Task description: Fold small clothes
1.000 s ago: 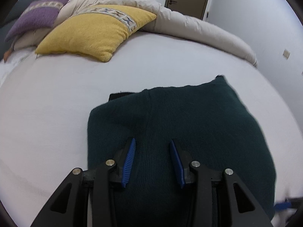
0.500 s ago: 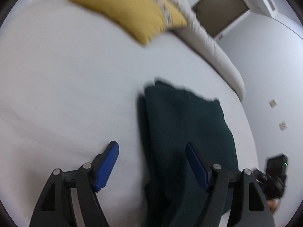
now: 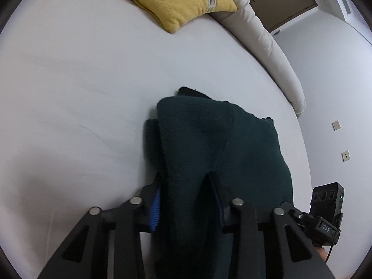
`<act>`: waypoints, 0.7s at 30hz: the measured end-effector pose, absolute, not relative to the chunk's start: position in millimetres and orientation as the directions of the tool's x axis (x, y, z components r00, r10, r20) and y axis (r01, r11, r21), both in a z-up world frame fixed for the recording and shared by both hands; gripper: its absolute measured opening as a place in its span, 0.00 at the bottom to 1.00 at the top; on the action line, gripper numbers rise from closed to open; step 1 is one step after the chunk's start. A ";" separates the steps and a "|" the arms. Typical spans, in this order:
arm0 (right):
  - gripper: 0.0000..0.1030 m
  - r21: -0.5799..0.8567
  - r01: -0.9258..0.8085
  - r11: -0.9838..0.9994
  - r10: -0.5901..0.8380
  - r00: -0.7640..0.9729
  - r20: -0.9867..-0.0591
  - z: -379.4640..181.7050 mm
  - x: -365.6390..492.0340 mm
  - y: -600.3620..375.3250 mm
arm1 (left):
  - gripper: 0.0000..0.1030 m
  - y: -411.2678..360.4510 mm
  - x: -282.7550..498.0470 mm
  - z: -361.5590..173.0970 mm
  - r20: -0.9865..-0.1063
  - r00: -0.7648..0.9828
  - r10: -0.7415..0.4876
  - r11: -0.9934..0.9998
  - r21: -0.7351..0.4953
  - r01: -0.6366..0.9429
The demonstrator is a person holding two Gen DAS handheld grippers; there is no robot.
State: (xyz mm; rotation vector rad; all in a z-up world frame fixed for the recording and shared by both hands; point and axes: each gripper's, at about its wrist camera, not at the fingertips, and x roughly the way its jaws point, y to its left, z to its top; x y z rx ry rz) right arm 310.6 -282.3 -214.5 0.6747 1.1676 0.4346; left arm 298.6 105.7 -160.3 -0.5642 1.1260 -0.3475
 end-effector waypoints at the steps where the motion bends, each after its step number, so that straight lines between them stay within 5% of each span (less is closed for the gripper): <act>1: 0.49 0.671 0.023 0.741 0.623 0.349 -0.700 -213.9 311.0 -278.4 | 0.33 105.3 298.4 -159.5 -0.746 0.400 -0.533 0.809 -0.588 -0.018; 9: 0.38 0.530 -0.052 0.846 0.501 0.416 -0.759 -168.0 289.2 -258.2 | 0.19 91.4 274.2 -124.6 -0.773 0.445 -0.452 0.874 -0.484 0.047; 21: 0.38 0.614 -0.131 0.779 0.594 0.469 -0.654 -81.9 154.4 -281.6 | 0.18 77.6 140.6 -32.2 -0.711 0.508 -0.486 0.869 -0.452 0.200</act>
